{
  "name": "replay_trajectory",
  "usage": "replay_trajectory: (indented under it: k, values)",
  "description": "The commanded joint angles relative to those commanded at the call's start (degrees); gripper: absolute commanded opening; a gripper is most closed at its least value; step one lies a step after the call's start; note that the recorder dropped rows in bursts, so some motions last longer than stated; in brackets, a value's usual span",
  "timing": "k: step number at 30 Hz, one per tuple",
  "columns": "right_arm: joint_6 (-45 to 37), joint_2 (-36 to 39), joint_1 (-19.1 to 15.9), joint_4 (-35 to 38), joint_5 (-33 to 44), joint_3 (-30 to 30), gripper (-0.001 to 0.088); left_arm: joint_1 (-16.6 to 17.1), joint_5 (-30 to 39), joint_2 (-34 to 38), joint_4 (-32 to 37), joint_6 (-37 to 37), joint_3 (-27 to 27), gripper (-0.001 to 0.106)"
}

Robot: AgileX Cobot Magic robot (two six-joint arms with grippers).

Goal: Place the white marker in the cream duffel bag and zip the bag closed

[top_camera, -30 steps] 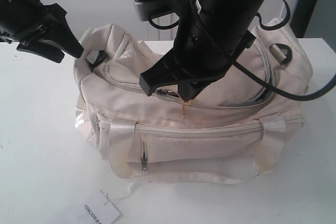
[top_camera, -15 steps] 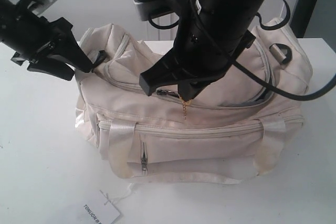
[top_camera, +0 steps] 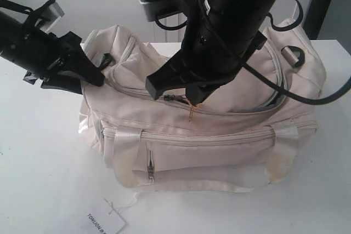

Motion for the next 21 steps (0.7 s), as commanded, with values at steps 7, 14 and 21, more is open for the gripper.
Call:
replay_trajectory:
  k: [7,14,21]
  values:
    - [0.0,0.0,0.0,0.0,0.0,0.0,0.0,0.0,-0.27,0.0,0.0,3.52,0.0,0.0]
    - [0.0,0.0,0.0,0.01,0.11,0.0,0.0,0.0,-1.37,0.0,4.92,4.09,0.0,0.0]
    - [0.0,0.0,0.0,-0.25,0.95,0.0,0.0,0.0,-2.43,0.0,9.93,4.09,0.0,0.0]
